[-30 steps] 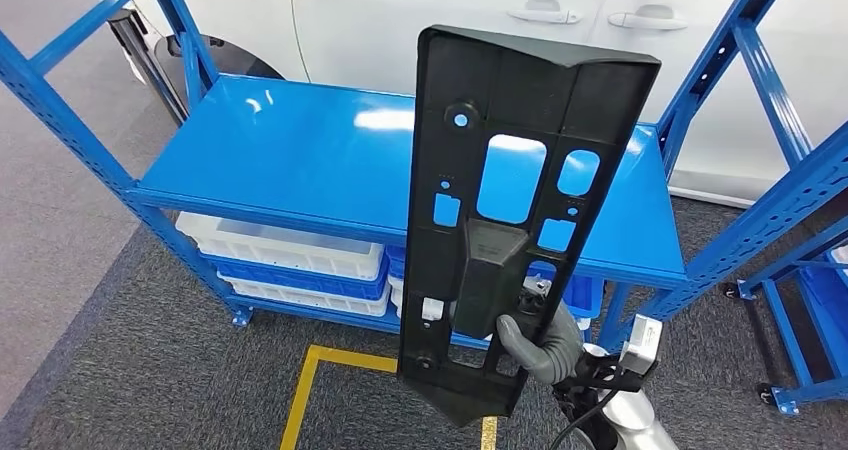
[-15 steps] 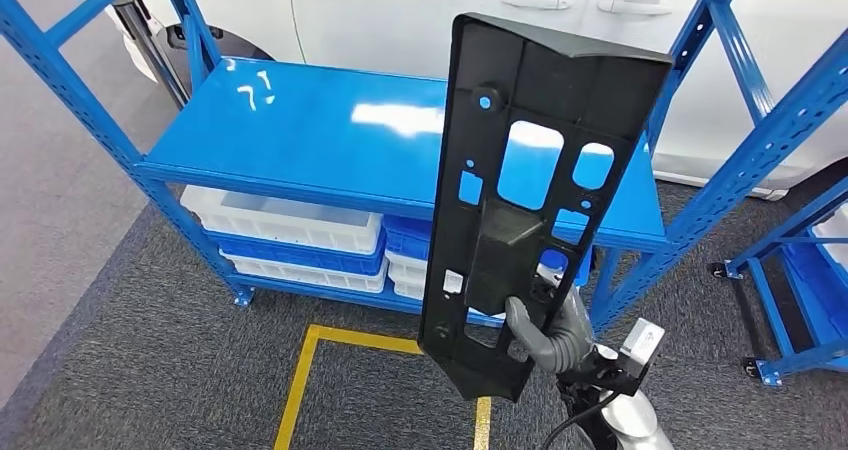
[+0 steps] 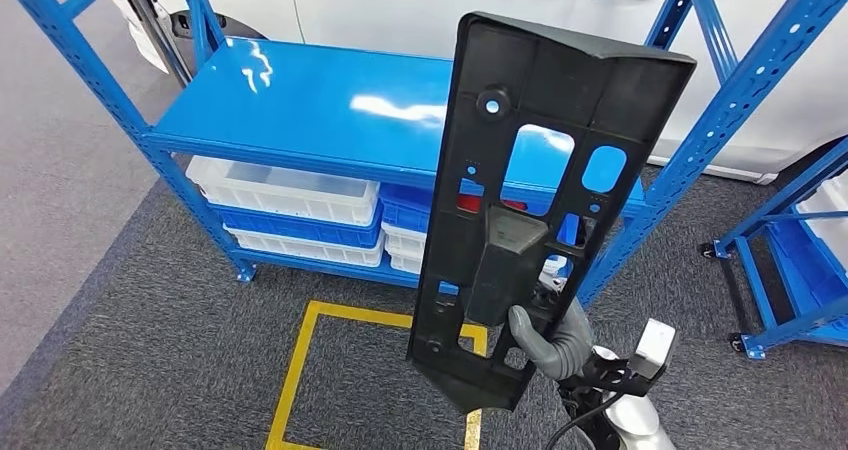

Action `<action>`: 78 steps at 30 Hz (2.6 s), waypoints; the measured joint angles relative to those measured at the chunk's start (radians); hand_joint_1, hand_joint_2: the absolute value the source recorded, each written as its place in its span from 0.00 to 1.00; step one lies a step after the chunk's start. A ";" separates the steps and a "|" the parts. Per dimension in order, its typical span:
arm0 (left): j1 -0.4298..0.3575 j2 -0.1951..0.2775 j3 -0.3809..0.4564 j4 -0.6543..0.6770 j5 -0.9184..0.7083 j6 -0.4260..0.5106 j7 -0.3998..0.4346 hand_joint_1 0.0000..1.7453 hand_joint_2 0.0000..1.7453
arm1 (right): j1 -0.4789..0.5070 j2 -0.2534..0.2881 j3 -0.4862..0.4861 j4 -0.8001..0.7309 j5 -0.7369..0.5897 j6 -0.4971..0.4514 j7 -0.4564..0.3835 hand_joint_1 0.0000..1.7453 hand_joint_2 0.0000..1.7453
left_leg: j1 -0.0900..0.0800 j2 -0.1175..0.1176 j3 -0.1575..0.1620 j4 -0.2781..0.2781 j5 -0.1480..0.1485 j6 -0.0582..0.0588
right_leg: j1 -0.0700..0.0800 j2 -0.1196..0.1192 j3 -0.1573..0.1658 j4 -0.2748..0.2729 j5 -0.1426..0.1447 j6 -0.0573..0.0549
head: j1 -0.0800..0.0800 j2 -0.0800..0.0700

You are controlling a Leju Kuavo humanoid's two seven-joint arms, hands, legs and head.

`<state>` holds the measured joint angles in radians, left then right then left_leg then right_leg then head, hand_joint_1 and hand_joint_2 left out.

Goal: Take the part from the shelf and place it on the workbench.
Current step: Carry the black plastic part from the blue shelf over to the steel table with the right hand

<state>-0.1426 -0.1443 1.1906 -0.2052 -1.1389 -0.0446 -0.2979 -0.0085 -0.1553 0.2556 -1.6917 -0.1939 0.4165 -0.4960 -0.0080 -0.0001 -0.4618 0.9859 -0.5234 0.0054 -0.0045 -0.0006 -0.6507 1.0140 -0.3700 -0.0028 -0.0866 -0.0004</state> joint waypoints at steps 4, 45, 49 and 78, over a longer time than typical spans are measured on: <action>0.000 0.000 0.000 0.000 0.004 0.000 0.000 0.00 1.00 | -0.002 0.001 -0.005 0.005 -0.005 0.006 -0.002 0.84 1.00 | 0.005 0.009 -0.031 -0.012 0.046 0.027 | -0.003 0.001 -0.026 0.052 -0.058 0.019 | 0.000 0.000; 0.004 -0.009 -0.015 0.001 -0.007 0.021 -0.017 0.00 1.00 | 0.018 0.004 -0.047 0.009 -0.018 0.035 -0.026 0.84 1.00 | -0.014 0.008 -0.118 0.009 0.103 0.034 | 0.034 -0.009 0.128 -0.021 -0.113 -0.035 | 0.000 0.000; 0.006 -0.009 -0.015 0.002 -0.007 0.023 -0.019 0.00 1.00 | 0.026 0.004 -0.053 0.005 -0.014 0.032 -0.032 0.84 1.00 | -0.012 0.006 -0.131 0.030 0.088 0.015 | 0.025 -0.016 0.137 -0.062 -0.084 -0.039 | 0.000 0.000; 0.012 -0.007 -0.024 0.002 -0.007 0.026 -0.019 0.00 1.00 | 0.065 -0.002 -0.066 -0.009 -0.013 0.021 -0.014 0.84 1.00 | 0.019 -0.113 -0.145 0.030 0.115 -0.010 | -0.003 0.051 0.115 -0.012 -0.107 -0.001 | 0.003 0.000</action>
<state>-0.1303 -0.1509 1.1666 -0.2029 -1.1463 -0.0182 -0.3174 0.0567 -0.1572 0.1892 -1.7002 -0.2067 0.4373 -0.5101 0.0109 -0.1133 -0.6072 1.0161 -0.4083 -0.0046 -0.0073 0.0508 -0.5355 1.0021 -0.4770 -0.0042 -0.0839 -0.0004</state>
